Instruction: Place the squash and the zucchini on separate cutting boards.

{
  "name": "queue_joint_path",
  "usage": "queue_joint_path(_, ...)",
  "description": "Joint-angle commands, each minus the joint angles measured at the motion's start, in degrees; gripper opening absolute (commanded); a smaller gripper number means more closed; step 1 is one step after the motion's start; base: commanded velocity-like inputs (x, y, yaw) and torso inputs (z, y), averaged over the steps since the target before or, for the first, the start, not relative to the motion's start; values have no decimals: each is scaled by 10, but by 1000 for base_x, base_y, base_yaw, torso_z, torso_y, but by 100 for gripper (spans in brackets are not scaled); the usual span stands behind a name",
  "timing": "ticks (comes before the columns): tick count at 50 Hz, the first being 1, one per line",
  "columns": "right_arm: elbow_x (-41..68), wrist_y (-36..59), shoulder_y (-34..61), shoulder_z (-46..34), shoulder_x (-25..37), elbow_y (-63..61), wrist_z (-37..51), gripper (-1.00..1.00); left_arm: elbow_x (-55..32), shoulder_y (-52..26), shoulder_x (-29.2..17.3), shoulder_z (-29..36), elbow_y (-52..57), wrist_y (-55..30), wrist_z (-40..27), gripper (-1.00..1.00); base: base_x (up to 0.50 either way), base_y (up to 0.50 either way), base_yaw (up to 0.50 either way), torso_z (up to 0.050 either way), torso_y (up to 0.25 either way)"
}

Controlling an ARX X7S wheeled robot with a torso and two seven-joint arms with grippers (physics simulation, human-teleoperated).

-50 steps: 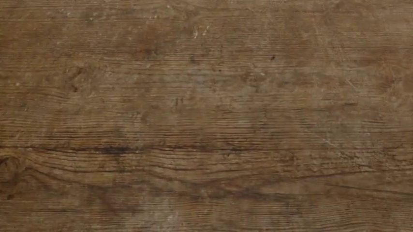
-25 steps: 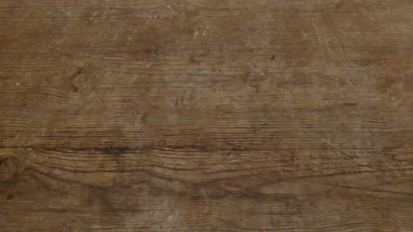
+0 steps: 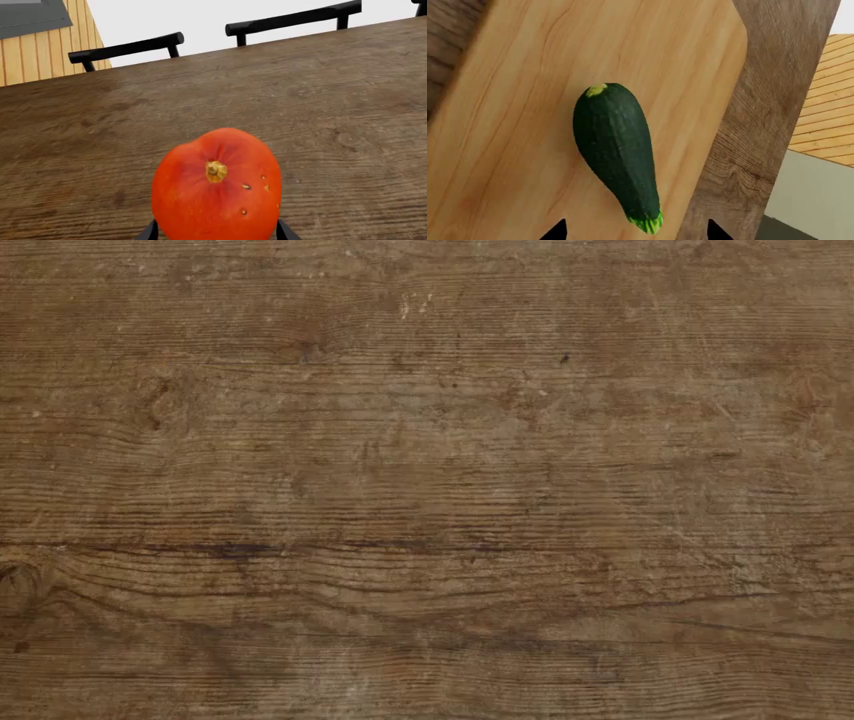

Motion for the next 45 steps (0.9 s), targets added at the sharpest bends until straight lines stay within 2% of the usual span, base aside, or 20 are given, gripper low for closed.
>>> queue_joint_path(1,-86,16,80,-52,11,-44,-129,100,-16,-9,-2,-1,-2,-1,-12,-100,0,0,0,0,0)
queue_joint_path(6,-128,12,116,-63,2,-64,-163,100,-18,-9,-3,-4,-2,-2,-13,-100,0,0,0,0,0)
queue_joint_path(10,-88,36,112,-5,9,-104,-133,100,-22,-10,-4,-8,1,-4,-14,-100,0,0,0,0,0)
queue_joint_path(17,-141,63,196,28,43,-189,-203,100,-37,-9,-10,-20,17,-21,-17,-100,0,0,0,0,0)
queue_joint_path(19,-85,65,179,92,45,-207,-144,100,-40,-9,-9,-22,20,-24,-19,-100,0,0,0,0,0)
queue_joint_path(21,61,77,127,196,51,-207,-20,100,-46,-14,-10,-24,27,-34,-24,-100,0,0,0,0,0)
queue_joint_path(22,147,77,112,266,55,-194,66,100,-48,-19,-11,-24,30,-42,-29,-100,0,0,0,0,0)
queue_joint_path(25,405,65,106,375,69,-173,324,100,-60,-35,-9,-34,34,-59,-40,-100,0,0,0,0,0)
queue_joint_path(27,577,27,98,403,78,-172,482,100,-41,-33,-4,-15,37,-54,-52,-100,0,0,0,0,0)
queue_joint_path(30,808,-37,95,426,102,-176,590,100,-25,-20,7,-5,34,-45,-65,-100,0,0,0,0,0)
queue_joint_path(34,896,-102,91,428,125,-212,656,100,-10,-5,5,-13,48,-32,-74,-100,0,0,0,0,0)
queue_joint_path(37,924,-140,75,415,126,-233,698,100,-28,-3,1,-49,76,-46,-82,-100,0,0,0,0,0)
queue_joint_path(39,964,-195,69,412,126,-233,732,100,-66,-24,-7,-107,109,-99,-110,-100,0,0,0,0,0)
queue_joint_path(45,999,-267,49,398,126,-272,774,100,-107,-19,-22,-177,120,-143,-112,-100,0,0,0,0,0)
